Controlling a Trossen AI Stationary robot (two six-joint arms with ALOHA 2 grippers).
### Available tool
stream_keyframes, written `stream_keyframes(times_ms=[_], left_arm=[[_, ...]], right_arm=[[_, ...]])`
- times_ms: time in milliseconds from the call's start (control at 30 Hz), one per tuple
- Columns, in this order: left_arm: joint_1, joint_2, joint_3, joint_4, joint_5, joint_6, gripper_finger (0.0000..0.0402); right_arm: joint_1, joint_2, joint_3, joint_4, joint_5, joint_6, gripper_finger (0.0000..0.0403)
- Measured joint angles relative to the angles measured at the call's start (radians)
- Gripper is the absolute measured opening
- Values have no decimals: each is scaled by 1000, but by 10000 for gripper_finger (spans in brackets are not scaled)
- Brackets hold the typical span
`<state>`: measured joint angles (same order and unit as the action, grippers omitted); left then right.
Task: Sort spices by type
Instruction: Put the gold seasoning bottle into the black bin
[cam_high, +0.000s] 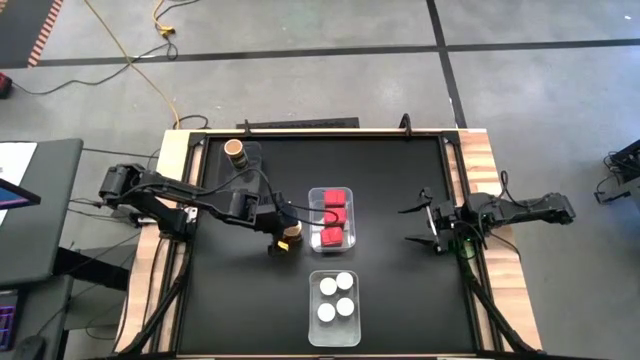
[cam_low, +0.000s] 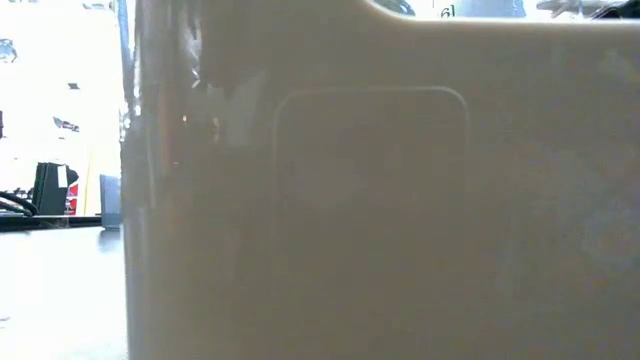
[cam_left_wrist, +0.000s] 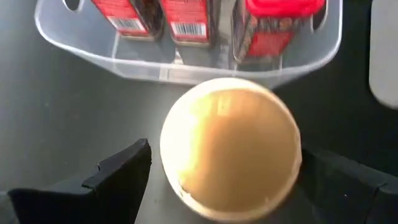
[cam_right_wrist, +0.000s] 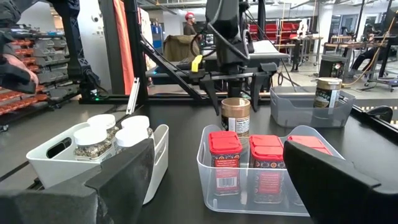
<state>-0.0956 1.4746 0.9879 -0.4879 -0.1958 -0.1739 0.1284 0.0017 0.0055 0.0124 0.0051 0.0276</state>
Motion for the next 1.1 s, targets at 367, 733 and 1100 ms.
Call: stream_keyframes(times_ms=[367, 733, 1100], left_arm=[[18, 0, 0, 53, 26, 1, 361], [21, 0, 0, 53, 32, 9, 361], [21, 0, 0, 23, 32, 8, 347]], right_arm=[[0, 0, 0, 0, 0, -2, 384], [0, 0, 0, 0, 0, -1, 384], [0, 0, 0, 0, 0, -1, 384]])
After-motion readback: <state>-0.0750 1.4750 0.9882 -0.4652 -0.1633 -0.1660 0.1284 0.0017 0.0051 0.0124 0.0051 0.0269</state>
